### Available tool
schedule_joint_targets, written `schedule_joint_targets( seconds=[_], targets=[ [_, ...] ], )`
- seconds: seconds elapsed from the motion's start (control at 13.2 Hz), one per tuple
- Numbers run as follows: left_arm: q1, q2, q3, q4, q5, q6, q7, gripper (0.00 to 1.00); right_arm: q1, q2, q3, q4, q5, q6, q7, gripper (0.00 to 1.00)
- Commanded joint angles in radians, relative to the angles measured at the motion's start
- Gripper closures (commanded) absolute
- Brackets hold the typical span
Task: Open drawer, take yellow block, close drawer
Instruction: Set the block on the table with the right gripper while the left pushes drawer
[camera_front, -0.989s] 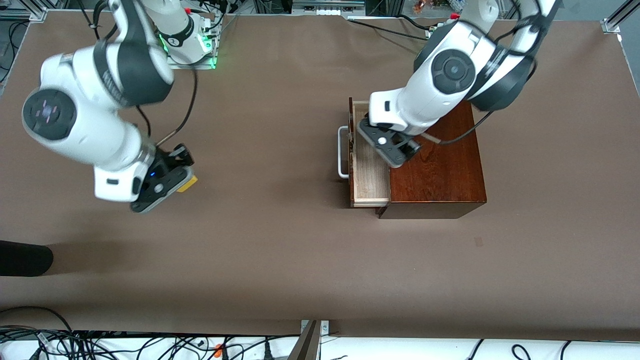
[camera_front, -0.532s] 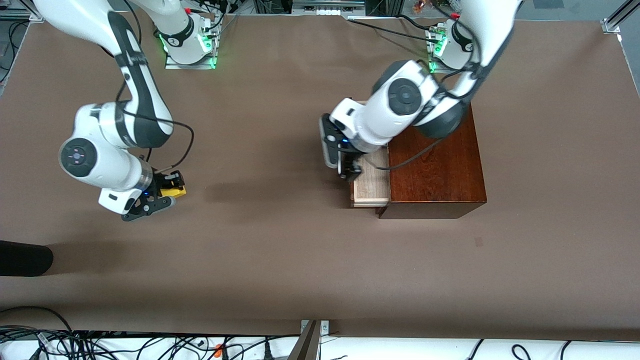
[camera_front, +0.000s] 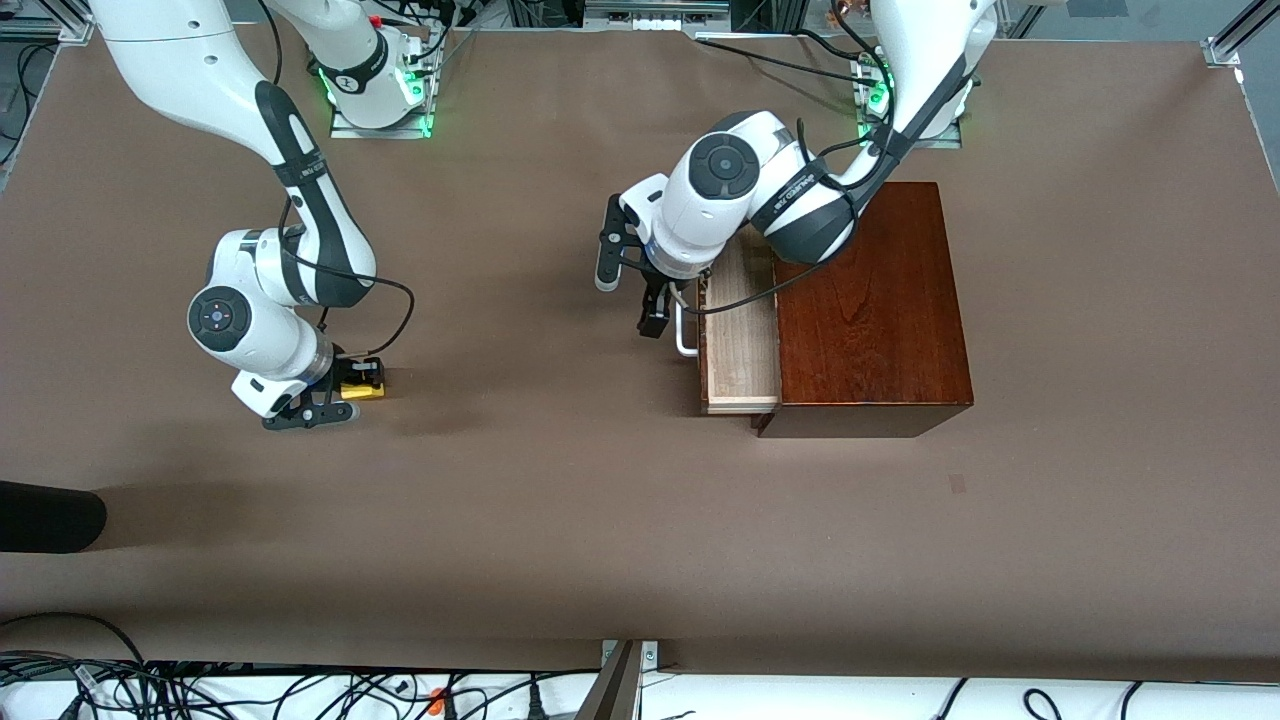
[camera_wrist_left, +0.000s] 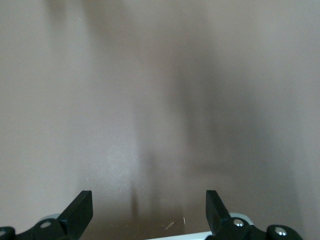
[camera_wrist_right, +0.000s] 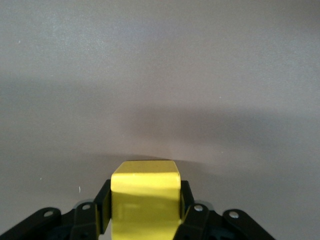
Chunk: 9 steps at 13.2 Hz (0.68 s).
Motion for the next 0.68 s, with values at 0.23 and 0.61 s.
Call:
schedule_joint_targets(
  seconds=[0.23, 0.61],
  targets=[
    [0.025, -0.003, 0.004, -0.043, 0.116, -0.033, 0.037, 0.0, 0.0, -0.099, 0.007, 0.004, 0.019, 0.011, -0.003, 0.0],
    [0.108, -0.02, 0.002, -0.029, 0.116, -0.136, 0.078, 0.0, -0.003, -0.284, 0.026, 0.086, 0.019, -0.231, -0.001, 0.0]
  ],
)
